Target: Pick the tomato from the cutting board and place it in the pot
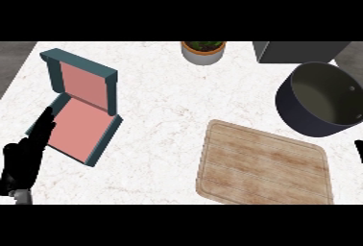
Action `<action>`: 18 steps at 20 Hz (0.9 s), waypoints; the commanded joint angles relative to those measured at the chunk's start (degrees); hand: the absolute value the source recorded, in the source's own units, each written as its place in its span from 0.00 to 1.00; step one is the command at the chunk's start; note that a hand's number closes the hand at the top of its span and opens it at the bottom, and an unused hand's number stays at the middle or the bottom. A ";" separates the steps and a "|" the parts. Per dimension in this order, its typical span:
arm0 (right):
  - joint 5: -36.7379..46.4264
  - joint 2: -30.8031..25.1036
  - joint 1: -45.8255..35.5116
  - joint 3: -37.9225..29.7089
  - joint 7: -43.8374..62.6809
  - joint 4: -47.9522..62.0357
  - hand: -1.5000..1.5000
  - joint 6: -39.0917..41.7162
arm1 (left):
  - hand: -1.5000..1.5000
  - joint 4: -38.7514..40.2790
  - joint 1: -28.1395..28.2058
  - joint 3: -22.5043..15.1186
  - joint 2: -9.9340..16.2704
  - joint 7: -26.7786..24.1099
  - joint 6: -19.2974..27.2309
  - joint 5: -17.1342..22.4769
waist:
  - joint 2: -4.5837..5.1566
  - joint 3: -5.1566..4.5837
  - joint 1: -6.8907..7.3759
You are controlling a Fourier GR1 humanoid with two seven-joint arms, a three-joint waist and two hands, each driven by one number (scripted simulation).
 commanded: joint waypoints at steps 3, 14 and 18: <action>-1.33 -1.11 -12.17 -1.38 -3.36 15.29 1.00 1.54 | 0.50 4.09 -1.86 0.93 -0.05 -1.94 -1.64 -0.32 | 0.14 -0.01 0.37; 7.04 -3.16 -31.46 1.64 -20.74 52.74 1.00 -4.35 | 0.50 -2.45 -0.80 0.16 -1.56 2.13 -0.82 -1.97 | 0.23 0.04 1.09; 13.62 -1.05 -38.23 4.94 -24.26 65.40 1.00 -10.84 | 0.50 2.24 -2.90 -0.33 -2.39 -0.29 -1.06 -2.43 | 0.45 0.03 1.41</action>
